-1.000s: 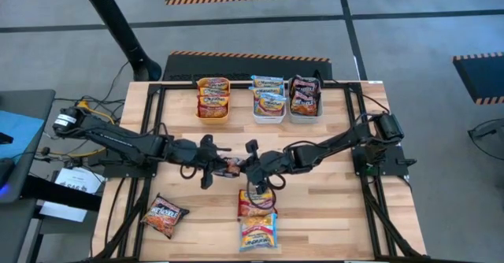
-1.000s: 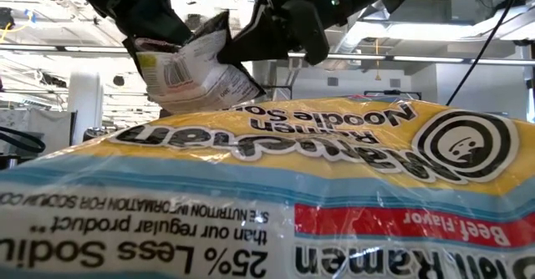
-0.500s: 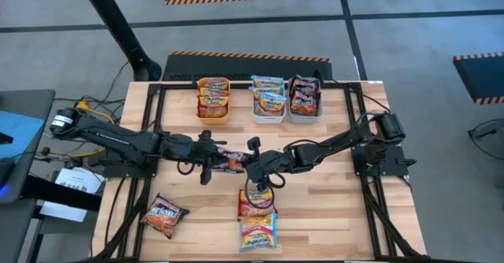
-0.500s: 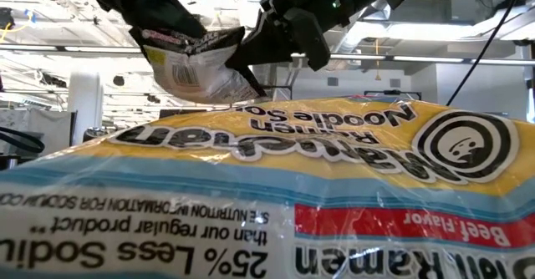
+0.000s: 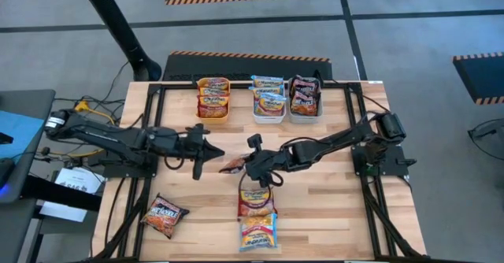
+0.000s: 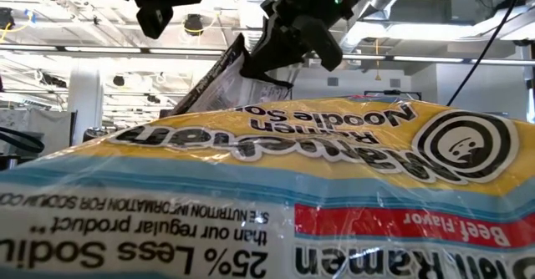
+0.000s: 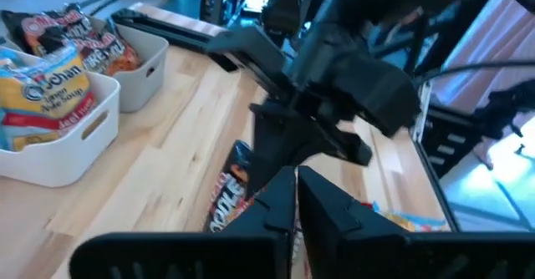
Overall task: Sort Maruchan noodles
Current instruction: Put the black noodle pack into the gray bin
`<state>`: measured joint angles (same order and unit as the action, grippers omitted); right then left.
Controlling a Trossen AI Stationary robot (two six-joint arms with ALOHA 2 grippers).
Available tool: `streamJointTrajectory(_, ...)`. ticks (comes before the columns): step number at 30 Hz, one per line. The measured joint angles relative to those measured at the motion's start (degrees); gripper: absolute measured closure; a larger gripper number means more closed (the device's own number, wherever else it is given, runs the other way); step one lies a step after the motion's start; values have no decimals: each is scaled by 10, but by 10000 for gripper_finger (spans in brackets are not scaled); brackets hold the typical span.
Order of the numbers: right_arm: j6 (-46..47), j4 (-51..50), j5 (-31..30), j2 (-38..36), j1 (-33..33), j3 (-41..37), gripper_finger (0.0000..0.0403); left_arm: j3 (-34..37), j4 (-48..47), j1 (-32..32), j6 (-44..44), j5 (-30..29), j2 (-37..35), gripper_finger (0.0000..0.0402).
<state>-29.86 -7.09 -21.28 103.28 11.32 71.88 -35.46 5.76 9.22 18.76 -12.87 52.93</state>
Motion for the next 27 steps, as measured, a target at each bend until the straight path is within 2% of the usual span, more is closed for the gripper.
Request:
streamJointTrajectory(6,-19,-41,-5,-11,14,28,399,1,17,-50,19,60,-6,350)
streamJointTrajectory(9,-30,-101,-26,-27,25,42,399,1,28,-79,21,91,-6,316)
streamJointTrajectory(15,-70,-141,-46,-87,40,61,399,-19,57,-130,88,96,-6,247)
streamJointTrajectory(18,-83,-170,-60,-118,40,61,399,-31,55,-159,150,103,-6,224)
streamJointTrajectory(20,-95,-188,-75,-135,40,61,399,-35,53,-178,201,128,-5,218)
streamJointTrajectory(24,-124,-188,-116,-160,48,60,399,-36,49,-209,316,197,-3,218)
streamJointTrajectory(27,-144,-179,-149,-176,54,60,399,-36,34,-218,402,207,-3,221)
